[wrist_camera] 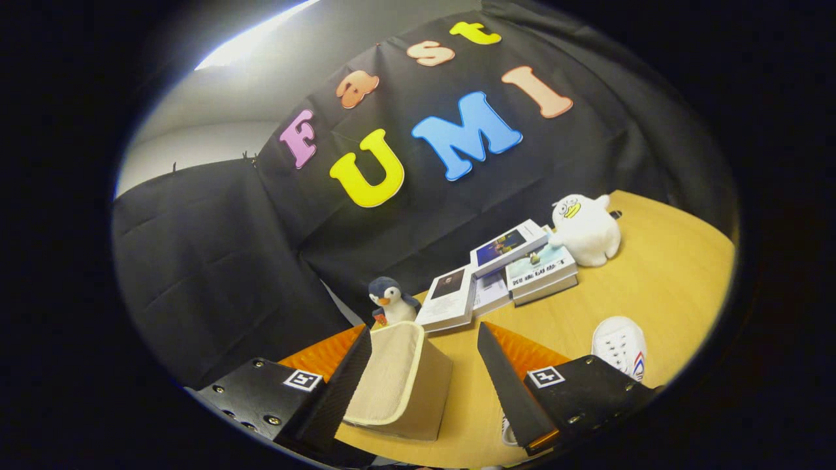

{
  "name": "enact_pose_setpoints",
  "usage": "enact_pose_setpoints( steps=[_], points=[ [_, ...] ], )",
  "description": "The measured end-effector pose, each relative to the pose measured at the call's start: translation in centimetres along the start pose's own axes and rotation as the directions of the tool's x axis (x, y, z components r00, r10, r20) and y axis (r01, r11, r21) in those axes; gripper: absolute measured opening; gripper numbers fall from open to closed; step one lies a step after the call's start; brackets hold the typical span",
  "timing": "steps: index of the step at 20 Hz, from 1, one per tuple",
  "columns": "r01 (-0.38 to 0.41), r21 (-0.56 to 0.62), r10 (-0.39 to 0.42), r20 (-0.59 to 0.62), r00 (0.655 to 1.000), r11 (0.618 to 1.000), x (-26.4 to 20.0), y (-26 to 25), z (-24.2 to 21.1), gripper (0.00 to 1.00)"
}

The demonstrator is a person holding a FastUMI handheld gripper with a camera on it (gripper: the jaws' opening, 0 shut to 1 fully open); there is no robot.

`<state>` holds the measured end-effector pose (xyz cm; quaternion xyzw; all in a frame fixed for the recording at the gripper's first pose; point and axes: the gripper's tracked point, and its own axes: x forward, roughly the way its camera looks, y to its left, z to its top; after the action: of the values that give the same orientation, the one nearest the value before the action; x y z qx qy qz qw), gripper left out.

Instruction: Open the storage box then place both shoes into the box .Put the left shoe in first, then the right shoe, with the right side of both shoes facing outward in a uniform manner.

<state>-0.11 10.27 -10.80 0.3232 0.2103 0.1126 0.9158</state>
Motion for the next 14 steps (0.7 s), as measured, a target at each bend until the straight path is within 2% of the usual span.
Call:
enact_pose_setpoints(
  steps=[5, 11, 14],
  points=[
    [-0.018, 0.160, 0.037, -0.115, 0.993, 0.987, 1.7, -0.1, -3.8, 0.98],
    [-0.040, 0.377, 0.135, -0.229, 0.964, 0.925, 3.1, 1.4, -7.9, 0.96],
    [-0.039, 0.424, 0.165, -0.265, 0.950, 0.905, 3.6, 1.9, -9.4, 0.96]
  ],
)
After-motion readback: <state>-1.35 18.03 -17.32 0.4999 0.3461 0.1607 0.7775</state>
